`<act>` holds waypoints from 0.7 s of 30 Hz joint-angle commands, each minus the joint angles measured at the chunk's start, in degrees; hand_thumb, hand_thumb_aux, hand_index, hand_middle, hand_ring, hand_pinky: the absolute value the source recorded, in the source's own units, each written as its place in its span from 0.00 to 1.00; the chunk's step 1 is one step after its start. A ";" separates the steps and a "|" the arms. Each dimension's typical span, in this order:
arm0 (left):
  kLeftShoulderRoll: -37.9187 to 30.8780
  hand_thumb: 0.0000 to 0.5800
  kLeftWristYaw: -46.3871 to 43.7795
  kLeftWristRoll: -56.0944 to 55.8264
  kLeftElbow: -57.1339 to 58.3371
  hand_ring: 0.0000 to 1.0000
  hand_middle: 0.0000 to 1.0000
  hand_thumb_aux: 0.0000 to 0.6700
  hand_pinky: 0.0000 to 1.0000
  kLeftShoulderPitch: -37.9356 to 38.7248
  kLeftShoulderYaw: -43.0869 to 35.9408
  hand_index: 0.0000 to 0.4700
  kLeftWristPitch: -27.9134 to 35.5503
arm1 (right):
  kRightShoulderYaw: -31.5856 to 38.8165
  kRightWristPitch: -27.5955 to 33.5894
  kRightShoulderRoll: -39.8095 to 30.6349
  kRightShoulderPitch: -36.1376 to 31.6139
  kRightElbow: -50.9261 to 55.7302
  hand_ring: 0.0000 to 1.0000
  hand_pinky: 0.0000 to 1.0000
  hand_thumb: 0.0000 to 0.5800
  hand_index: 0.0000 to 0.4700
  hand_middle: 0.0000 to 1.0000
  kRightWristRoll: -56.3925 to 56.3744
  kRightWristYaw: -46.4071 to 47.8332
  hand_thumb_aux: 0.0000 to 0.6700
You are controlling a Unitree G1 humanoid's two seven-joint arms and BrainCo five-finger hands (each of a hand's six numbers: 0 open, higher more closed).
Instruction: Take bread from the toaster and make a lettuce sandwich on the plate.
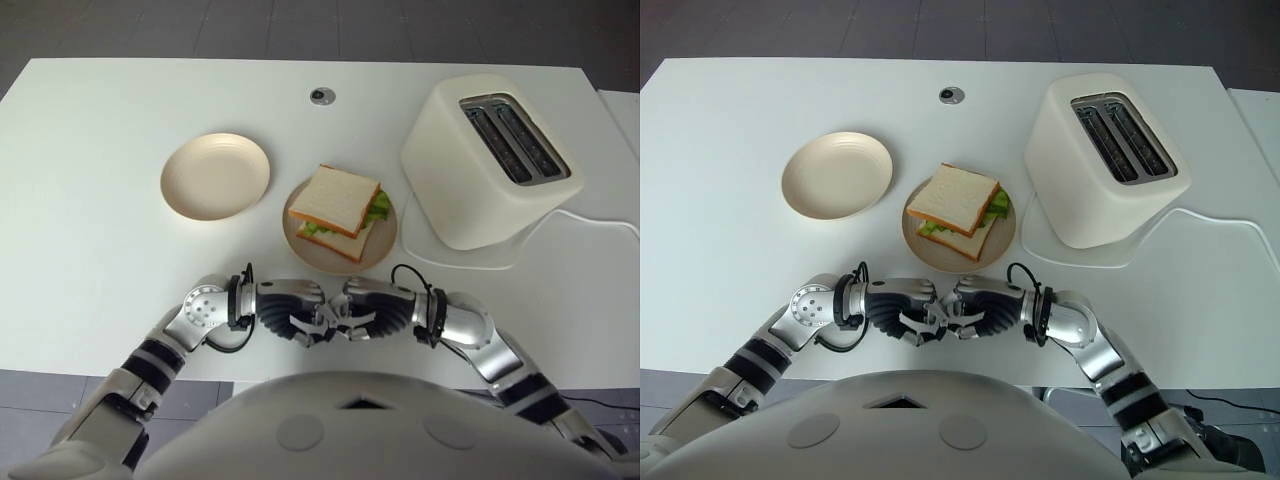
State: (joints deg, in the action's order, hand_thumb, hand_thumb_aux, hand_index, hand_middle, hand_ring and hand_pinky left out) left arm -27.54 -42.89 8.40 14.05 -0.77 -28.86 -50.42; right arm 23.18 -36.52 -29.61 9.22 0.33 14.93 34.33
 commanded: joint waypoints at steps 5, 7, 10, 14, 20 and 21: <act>8.27 1.00 25.35 17.19 12.65 1.00 1.00 1.00 1.00 -9.01 6.87 1.00 6.69 | -2.16 8.37 5.04 -9.14 14.77 1.00 1.00 1.00 1.00 1.00 17.85 -21.87 1.00; 9.83 1.00 33.34 20.90 15.35 0.99 0.99 1.00 0.99 -11.47 8.30 1.00 8.91 | -2.03 8.36 6.06 -10.67 16.51 1.00 1.00 1.00 1.00 1.00 19.81 -26.34 1.00; 12.48 1.00 42.57 21.56 18.62 0.96 0.96 1.00 0.96 -14.48 11.37 1.00 12.38 | -3.07 8.12 8.38 -13.07 18.67 1.00 1.00 1.00 1.00 1.00 20.09 -32.95 1.00; 14.85 0.84 44.24 15.26 18.64 0.89 0.89 0.60 0.89 -15.21 14.25 0.60 11.76 | -4.31 4.77 10.58 -13.49 17.96 1.00 1.00 1.00 1.00 1.00 15.72 -35.86 1.00; 16.90 0.00 35.06 -3.70 7.15 0.13 0.13 0.00 0.13 -10.63 14.97 0.00 6.94 | -11.36 1.60 14.09 -12.14 10.31 0.96 0.96 0.83 0.59 0.96 0.63 -36.64 0.59; 17.28 0.00 32.70 -8.31 3.86 0.00 0.00 0.00 0.00 -9.49 14.68 0.00 8.38 | -11.81 1.74 14.41 -11.28 8.10 0.72 0.72 0.17 0.09 0.72 -0.54 -36.38 0.09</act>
State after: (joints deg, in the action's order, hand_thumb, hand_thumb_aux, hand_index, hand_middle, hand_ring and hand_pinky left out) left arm -10.81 -6.49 6.61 22.80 -12.32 -13.91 -43.64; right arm 12.61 -34.84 -16.23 -3.67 11.98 17.57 -2.63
